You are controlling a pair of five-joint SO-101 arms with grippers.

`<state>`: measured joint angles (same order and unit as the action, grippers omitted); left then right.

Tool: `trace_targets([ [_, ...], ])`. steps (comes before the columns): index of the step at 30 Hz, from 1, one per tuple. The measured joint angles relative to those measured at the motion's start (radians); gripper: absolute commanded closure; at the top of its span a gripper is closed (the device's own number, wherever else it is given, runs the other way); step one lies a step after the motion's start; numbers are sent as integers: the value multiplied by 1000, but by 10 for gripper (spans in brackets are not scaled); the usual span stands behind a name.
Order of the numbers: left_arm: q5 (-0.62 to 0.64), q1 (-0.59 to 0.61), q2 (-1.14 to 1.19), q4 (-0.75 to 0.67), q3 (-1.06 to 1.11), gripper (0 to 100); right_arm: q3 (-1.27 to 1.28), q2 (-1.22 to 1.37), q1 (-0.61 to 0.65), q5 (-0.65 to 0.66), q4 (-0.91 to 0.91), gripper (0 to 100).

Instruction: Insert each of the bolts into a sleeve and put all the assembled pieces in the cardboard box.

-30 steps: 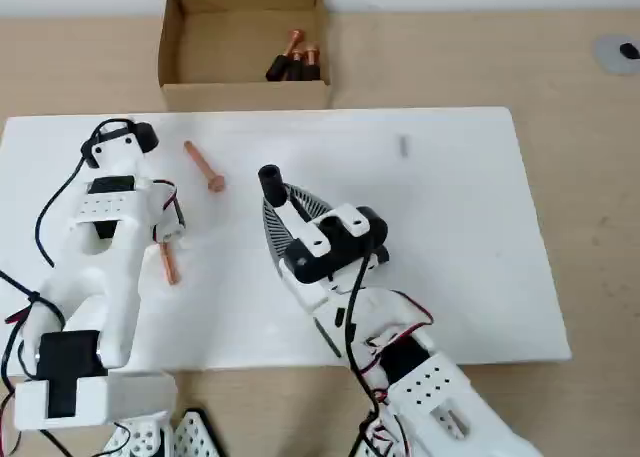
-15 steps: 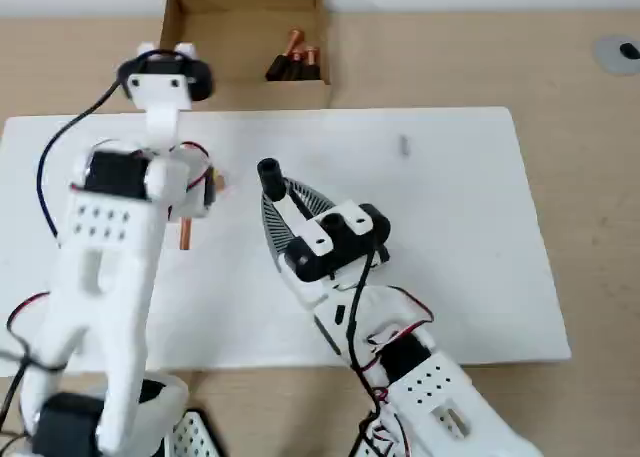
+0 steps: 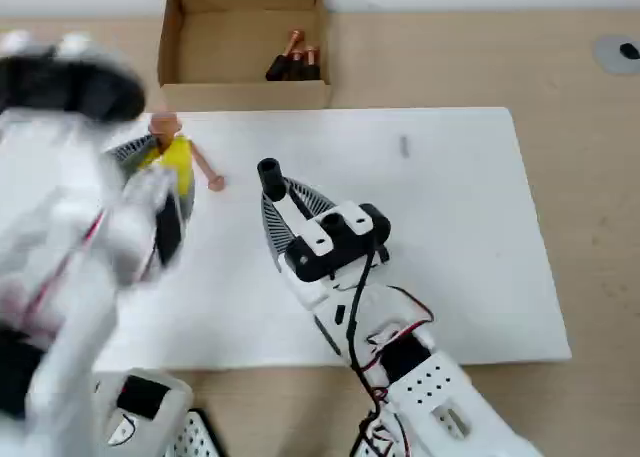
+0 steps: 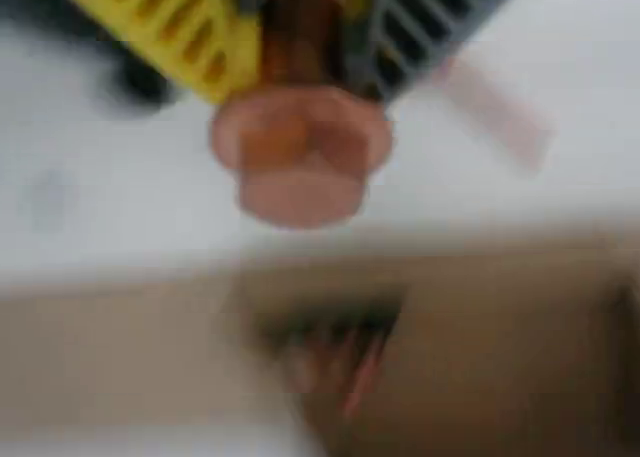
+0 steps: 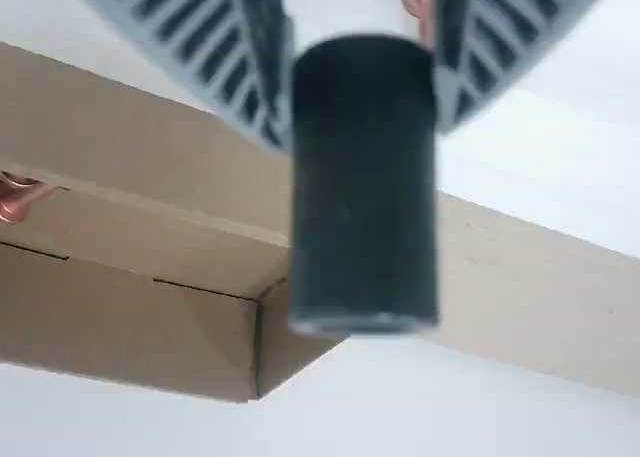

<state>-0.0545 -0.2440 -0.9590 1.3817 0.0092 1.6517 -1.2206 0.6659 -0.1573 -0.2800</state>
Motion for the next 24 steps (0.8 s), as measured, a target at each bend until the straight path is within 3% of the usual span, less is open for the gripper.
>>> trace_targets([
  [5, -78, -92, -264, -80, 196, 994, 0, 0, 6, 0, -94, 989],
  [12, -121, -103, -502, -186, 476, 995, 0, -6, 149, 0, -118, 989],
  [18, -164, -51, -605, -376, 526, 995, 0, -6, 247, 0, -121, 989],
  [24, -129, -38, -617, -408, 578, 995, 0, -6, 270, -40, -121, 989],
])
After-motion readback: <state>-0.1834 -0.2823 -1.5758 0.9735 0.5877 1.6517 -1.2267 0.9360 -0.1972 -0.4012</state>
